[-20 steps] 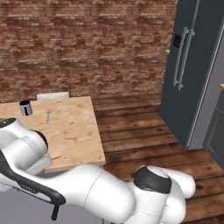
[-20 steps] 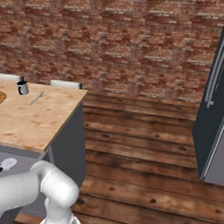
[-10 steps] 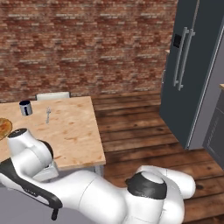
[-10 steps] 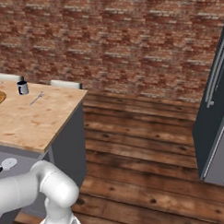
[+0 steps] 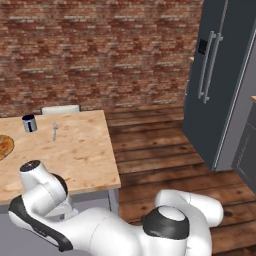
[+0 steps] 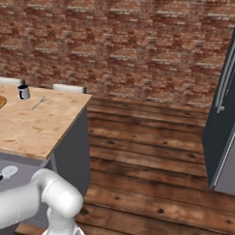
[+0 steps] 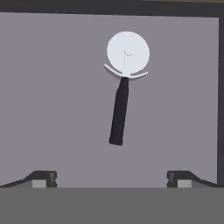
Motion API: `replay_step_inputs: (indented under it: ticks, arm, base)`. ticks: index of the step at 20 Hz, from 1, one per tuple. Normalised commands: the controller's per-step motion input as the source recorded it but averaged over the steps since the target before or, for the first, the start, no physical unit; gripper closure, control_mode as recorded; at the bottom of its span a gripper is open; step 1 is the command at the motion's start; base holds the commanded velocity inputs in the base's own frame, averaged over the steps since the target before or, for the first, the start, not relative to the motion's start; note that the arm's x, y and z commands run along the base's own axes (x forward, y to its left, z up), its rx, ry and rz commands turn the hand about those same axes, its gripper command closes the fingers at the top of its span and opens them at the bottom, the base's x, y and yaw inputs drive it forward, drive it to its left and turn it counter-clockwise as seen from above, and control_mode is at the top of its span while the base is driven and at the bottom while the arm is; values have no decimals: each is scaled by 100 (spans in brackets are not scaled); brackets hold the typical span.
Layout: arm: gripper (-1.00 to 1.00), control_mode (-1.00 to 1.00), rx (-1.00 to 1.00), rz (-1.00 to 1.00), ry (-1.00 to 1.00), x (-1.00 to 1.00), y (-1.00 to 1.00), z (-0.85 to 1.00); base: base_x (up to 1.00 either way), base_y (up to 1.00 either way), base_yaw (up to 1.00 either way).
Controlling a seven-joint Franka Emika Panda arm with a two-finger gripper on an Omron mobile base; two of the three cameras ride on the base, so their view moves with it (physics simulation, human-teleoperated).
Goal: Take the pizza cutter from the drawer on the left and place it on the dining counter for cutting.
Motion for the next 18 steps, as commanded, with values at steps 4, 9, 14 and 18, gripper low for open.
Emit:
replay_step_inputs:
  ticks: [4,9,14,18]
  arm:
    - [-100,-100,0,-5,0,3,-2,-42]
    - [-100,-100,1,-5,0,0,-3,-27]
    - [-100,-100,0,-5,0,0,-20,-19]
    - [-100,-100,2,-7,0,0,-25,-30]
  base:
    - [0,0,0]
    - [0,0,0]
    - [0,0,0]
    - [0,0,0]
